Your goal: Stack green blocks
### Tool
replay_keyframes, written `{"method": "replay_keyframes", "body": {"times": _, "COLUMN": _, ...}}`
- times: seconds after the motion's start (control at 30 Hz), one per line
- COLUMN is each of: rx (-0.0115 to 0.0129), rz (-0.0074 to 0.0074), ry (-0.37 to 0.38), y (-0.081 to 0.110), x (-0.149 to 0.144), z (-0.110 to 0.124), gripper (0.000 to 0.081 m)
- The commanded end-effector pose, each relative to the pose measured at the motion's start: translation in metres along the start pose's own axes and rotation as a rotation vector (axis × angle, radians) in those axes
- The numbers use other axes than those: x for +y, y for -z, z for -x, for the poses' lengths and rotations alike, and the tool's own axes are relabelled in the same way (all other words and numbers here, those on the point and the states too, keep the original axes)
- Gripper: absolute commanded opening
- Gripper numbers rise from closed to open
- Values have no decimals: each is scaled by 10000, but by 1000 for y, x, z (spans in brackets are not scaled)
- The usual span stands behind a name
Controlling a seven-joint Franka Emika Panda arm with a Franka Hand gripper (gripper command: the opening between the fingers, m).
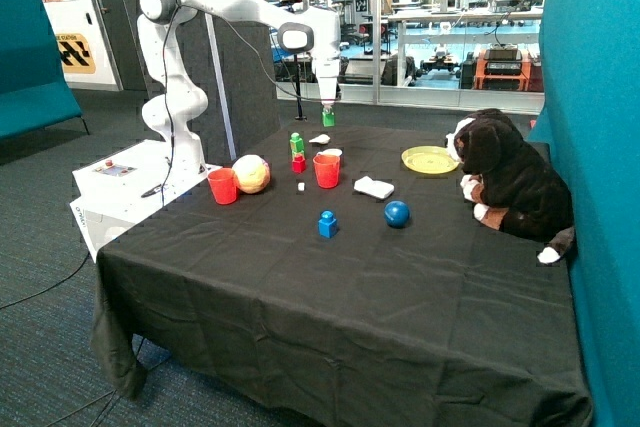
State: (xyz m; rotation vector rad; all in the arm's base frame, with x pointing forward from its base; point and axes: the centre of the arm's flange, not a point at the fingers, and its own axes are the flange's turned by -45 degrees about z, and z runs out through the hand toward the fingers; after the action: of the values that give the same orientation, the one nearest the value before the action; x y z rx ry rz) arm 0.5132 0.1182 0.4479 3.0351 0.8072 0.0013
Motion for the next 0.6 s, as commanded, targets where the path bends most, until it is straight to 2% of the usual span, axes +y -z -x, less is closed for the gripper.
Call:
{"method": "replay_keyframes", "body": {"times": 0.0, "rx": -5, "rz": -12, "ry": 341, "y": 4, "x": -16, "z": 13, "gripper": 0}}
{"method": "replay_keyframes", "body": {"times": 0.57, "rx": -5, "rz": -12, "ry": 811, "y": -3, "x": -37, "z": 46, "gripper": 0}}
